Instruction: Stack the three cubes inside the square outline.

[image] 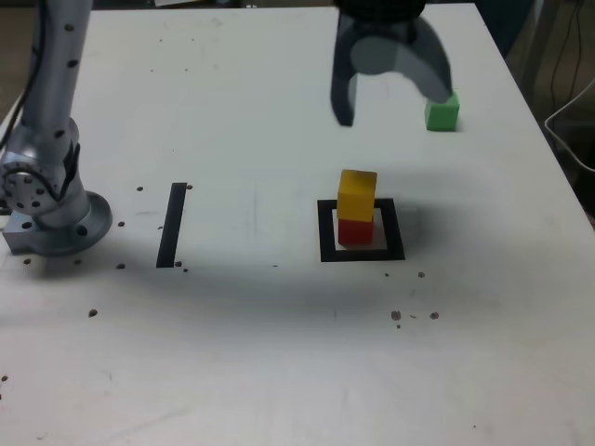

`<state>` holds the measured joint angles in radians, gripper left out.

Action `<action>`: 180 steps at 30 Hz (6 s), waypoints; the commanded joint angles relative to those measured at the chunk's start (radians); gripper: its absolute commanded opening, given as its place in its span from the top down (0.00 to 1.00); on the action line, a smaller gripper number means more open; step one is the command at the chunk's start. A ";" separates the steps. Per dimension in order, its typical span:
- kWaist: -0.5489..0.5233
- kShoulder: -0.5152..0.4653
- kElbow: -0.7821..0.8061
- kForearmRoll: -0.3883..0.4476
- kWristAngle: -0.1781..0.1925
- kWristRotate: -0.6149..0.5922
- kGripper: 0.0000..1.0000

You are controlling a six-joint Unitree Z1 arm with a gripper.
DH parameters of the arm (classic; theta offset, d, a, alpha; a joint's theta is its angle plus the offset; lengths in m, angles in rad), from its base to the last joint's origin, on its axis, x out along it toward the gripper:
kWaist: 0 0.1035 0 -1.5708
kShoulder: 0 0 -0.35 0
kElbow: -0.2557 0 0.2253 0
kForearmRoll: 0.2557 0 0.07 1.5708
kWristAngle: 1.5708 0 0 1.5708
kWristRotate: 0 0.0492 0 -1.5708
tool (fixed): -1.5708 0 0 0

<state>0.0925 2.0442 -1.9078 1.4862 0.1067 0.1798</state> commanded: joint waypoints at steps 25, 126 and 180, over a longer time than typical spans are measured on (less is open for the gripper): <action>0.189 0.426 -0.490 0.044 0.089 0.104 0.02; -0.120 -0.099 0.106 0.014 -0.006 -0.109 0.80; -0.213 -0.104 0.268 -0.173 -0.015 -0.188 0.73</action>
<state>-0.1231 1.9336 -1.6423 1.3090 0.0891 -0.0083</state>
